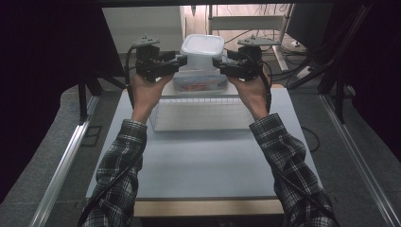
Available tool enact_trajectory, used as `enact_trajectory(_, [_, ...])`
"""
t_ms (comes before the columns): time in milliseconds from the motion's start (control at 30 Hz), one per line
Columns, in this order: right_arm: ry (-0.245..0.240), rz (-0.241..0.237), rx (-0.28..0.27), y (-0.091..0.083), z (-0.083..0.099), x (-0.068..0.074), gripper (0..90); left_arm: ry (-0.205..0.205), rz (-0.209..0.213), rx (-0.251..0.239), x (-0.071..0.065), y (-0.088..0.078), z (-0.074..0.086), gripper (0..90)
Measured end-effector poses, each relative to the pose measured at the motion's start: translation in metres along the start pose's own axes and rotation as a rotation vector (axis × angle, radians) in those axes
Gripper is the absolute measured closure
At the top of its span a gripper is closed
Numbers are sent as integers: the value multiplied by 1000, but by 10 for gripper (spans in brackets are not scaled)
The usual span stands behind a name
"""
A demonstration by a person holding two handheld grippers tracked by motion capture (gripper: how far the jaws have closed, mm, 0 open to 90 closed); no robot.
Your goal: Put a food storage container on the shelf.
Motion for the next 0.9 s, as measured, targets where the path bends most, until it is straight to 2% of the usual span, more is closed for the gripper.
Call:
enact_trajectory(33, [0, 2, 7, 0, 1, 0, 471, -2, 1, -4, 1, 0, 1, 488])
enact_trajectory(167, [-2, 3, 25, -2, 6, 0, 714, -4, 6, -6, 3, -1, 5, 521])
enact_trajectory(200, [-5, -10, 33, -1, 8, 0, 768, -5, 6, -6, 3, -1, 6, 523])
enact_trajectory(300, [-11, -38, 50, 3, 10, 2, 840, -6, 9, -5, 3, -3, 10, 526])
enact_trajectory(433, [-7, -71, 62, 13, 11, 4, 865, -3, 5, 1, 5, -5, 14, 524])
enact_trajectory(600, [-5, -72, 70, 22, 10, 6, 871, -7, 6, 1, 8, -8, 18, 520])
enact_trajectory(900, [6, -26, 71, 26, 9, -2, 868, -20, 11, 8, 13, -9, 26, 515])
Point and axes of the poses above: each handheld gripper's, and its own axes: y roughly forward along the jaws, z roughly out of its underside, x roughly to its left, the point moved 3 cm from there along y, roughly forward along the jaws, and after that the axes turned 7 degrees about x, right-handed, at the moved point
